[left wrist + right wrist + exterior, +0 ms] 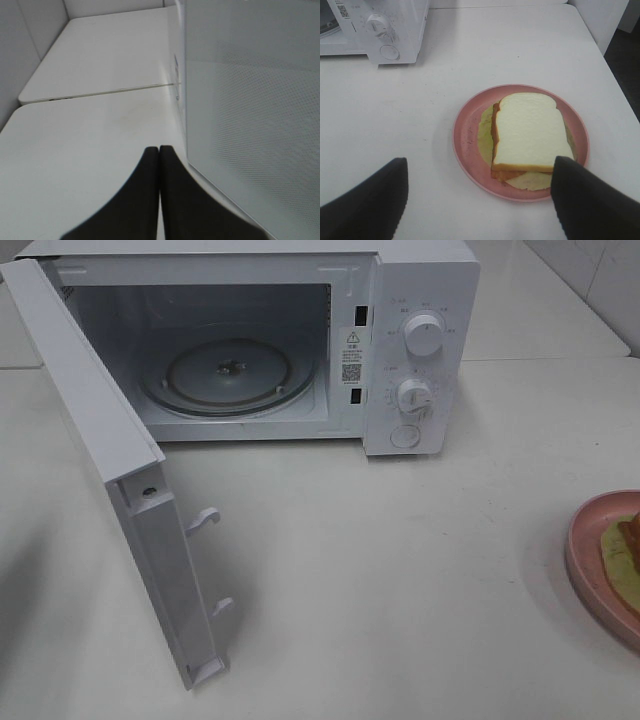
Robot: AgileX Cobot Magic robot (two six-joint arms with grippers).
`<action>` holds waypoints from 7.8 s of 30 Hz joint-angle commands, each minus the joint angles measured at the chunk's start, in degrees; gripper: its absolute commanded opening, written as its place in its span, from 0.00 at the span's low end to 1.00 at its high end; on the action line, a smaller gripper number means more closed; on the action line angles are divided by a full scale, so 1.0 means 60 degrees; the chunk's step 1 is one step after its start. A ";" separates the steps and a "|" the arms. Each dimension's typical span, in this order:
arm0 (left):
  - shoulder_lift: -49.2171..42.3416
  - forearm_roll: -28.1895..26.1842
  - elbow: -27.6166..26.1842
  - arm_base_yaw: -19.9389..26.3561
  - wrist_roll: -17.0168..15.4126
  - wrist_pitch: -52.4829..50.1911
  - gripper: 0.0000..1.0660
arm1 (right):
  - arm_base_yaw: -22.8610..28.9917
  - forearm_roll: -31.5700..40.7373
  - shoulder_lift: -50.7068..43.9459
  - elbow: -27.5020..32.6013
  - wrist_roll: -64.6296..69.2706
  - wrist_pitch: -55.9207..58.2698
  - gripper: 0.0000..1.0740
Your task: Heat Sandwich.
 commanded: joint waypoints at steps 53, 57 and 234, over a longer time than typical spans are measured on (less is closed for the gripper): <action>0.5109 -0.4813 -0.4192 -0.6942 0.2149 -0.1194 0.00 | -0.0057 0.0029 -0.0258 0.0010 -0.0115 -0.0095 0.71; 0.5710 -0.5519 -0.5052 -0.7296 0.2521 -0.1031 0.00 | -0.0057 0.0029 -0.0258 0.0010 -0.0115 -0.0095 0.71; -1.1946 -0.3237 -0.2779 -0.0038 0.1423 1.6568 0.97 | -0.0057 0.0000 -0.0172 0.0010 -0.0086 -0.0095 0.71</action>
